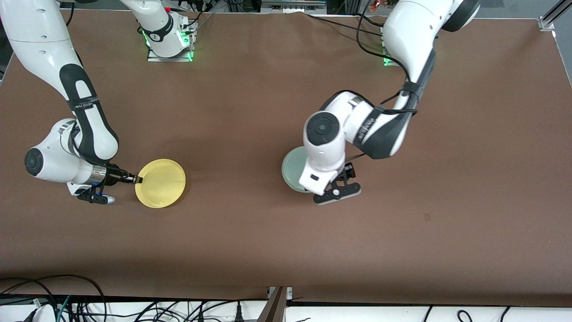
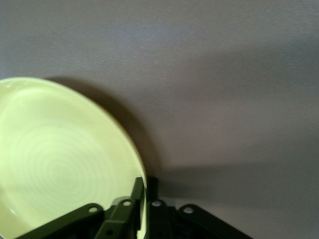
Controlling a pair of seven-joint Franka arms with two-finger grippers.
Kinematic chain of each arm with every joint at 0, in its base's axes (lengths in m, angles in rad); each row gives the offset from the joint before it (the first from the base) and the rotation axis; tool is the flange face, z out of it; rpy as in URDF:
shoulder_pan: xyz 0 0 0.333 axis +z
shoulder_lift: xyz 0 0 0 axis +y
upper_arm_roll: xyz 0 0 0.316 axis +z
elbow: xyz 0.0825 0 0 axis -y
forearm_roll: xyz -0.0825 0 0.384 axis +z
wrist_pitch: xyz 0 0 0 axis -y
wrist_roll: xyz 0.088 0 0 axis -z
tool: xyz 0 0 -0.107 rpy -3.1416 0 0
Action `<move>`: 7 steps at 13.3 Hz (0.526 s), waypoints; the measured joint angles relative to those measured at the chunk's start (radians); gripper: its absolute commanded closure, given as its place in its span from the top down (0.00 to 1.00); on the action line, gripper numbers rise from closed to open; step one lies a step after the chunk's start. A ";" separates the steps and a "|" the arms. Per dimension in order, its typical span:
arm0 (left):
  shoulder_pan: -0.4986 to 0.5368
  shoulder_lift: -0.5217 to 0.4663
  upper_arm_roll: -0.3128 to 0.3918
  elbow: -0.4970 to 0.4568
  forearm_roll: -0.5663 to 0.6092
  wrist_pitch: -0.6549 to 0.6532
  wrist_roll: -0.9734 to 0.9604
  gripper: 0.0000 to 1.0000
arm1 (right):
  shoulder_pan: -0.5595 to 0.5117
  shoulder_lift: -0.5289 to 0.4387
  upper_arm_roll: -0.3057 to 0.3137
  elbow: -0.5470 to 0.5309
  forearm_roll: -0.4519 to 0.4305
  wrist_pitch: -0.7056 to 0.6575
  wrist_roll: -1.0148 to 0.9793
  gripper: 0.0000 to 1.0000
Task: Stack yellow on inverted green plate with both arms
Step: 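Release the inverted green plate while the right gripper grasps the yellow plate, then carry the yellow plate with the right gripper onto the green plate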
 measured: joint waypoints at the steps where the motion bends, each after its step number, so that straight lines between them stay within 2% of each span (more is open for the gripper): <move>1: 0.029 -0.016 -0.001 0.001 -0.027 -0.022 0.035 1.00 | 0.000 -0.002 0.003 0.001 0.000 0.000 0.000 0.00; 4: 0.126 -0.101 -0.002 0.003 -0.145 -0.136 0.162 1.00 | -0.001 -0.009 0.019 0.027 0.003 -0.004 -0.001 0.00; 7: 0.217 -0.209 -0.004 0.003 -0.229 -0.302 0.272 1.00 | 0.001 -0.044 0.097 0.140 0.006 -0.121 0.002 0.00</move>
